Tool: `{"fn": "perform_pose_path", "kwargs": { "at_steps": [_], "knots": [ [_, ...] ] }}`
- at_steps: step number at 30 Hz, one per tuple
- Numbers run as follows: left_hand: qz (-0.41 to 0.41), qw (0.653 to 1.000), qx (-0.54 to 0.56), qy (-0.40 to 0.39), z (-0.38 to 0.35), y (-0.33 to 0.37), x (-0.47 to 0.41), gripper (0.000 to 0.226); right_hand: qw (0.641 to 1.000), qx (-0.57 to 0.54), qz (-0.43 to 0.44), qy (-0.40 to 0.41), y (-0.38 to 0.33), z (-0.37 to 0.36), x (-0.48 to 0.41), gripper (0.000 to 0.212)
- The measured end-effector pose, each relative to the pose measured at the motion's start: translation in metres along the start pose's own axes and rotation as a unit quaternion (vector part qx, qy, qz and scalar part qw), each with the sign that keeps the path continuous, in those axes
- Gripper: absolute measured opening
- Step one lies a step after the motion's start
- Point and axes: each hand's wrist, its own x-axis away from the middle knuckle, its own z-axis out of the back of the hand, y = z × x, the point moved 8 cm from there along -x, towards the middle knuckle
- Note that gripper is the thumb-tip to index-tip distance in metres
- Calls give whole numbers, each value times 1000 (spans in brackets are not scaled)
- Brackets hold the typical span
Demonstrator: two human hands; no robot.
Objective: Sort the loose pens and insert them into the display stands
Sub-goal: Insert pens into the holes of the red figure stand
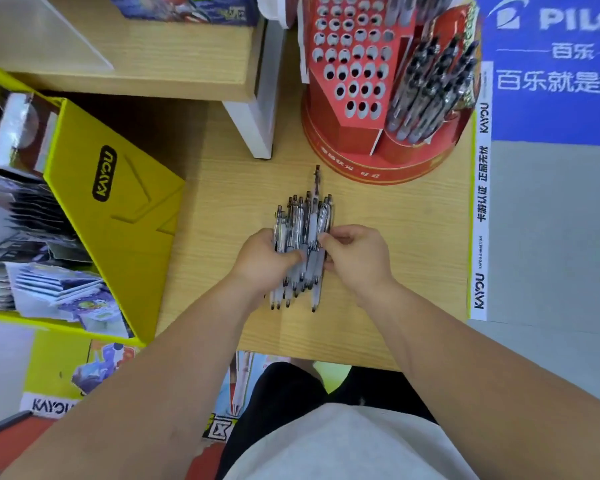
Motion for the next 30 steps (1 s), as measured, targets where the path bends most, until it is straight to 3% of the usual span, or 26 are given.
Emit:
{"fn": "perform_pose_path", "kwargs": {
  "at_steps": [2,5,10,14,21,30],
  "knots": [
    [9,1000,27,0,0,-3,1,31,1000,-6,1,-10,0,-1,2,12],
    [0,999,35,12,1,-3,2,23,1000,16,-9,-2,2,-2,5,39],
    [-28,1000,6,9,0,-1,8,23,998,57,-16,15,-9,-7,7,64],
    [-24,1000,3,7,3,1,7,22,991,135,-14,18,-24,-5,-2,46],
    [0,998,51,27,16,-15,2,17,990,134,-39,-34,-19,-5,-11,32],
    [50,961,272,-11,20,-21,7,34,982,173,9,-76,-20,-12,-2,27]
  ]
}}
